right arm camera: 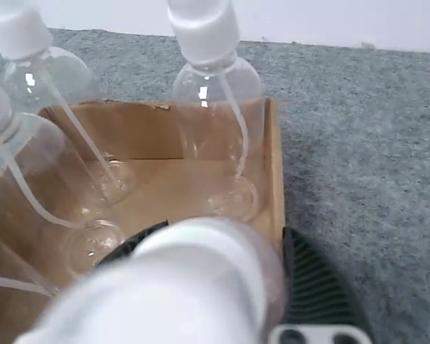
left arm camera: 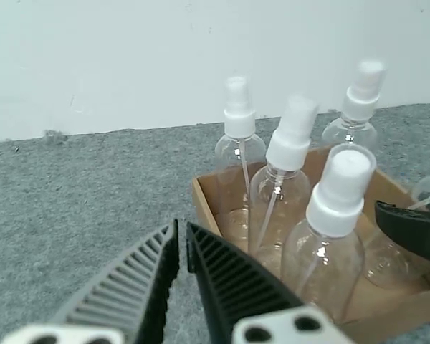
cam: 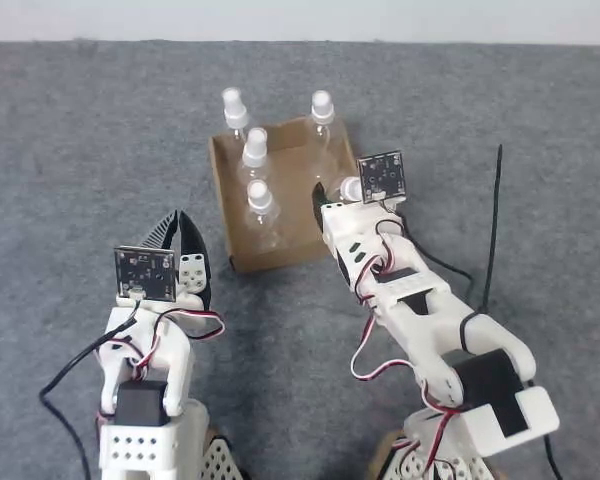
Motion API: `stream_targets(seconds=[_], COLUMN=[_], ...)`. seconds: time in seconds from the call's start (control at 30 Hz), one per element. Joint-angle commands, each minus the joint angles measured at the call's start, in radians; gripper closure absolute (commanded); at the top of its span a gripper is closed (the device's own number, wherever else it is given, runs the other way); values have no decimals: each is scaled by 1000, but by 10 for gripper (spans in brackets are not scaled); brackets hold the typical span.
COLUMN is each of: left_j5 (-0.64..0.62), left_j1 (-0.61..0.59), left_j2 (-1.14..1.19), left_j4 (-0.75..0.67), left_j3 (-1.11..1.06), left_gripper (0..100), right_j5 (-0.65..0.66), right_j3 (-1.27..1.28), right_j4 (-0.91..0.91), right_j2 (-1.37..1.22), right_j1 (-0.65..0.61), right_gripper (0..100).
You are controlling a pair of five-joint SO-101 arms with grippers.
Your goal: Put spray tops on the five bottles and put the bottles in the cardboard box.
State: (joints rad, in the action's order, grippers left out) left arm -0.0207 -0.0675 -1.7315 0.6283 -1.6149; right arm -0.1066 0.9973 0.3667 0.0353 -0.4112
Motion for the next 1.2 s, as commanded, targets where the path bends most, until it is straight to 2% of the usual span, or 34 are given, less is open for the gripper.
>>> stream_targets(seconds=[0.0, 0.2, 0.3, 1.17], left_j5=[11, 11, 11, 11], left_j1=[-5, -5, -5, 5], left_j2=[-17, -17, -17, -17], left_j4=[-31, -31, -31, -31], left_j3=[5, 5, 5, 5], left_gripper=[987, 987, 987, 987], right_j5=[66, 31, 32, 94], right_j3=[-77, -196, -242, -285], right_j4=[-77, -340, -403, -414], right_j2=[68, 142, 143, 117], right_j1=[-4, -5, -7, -5], right_gripper=[956, 954, 953, 932])
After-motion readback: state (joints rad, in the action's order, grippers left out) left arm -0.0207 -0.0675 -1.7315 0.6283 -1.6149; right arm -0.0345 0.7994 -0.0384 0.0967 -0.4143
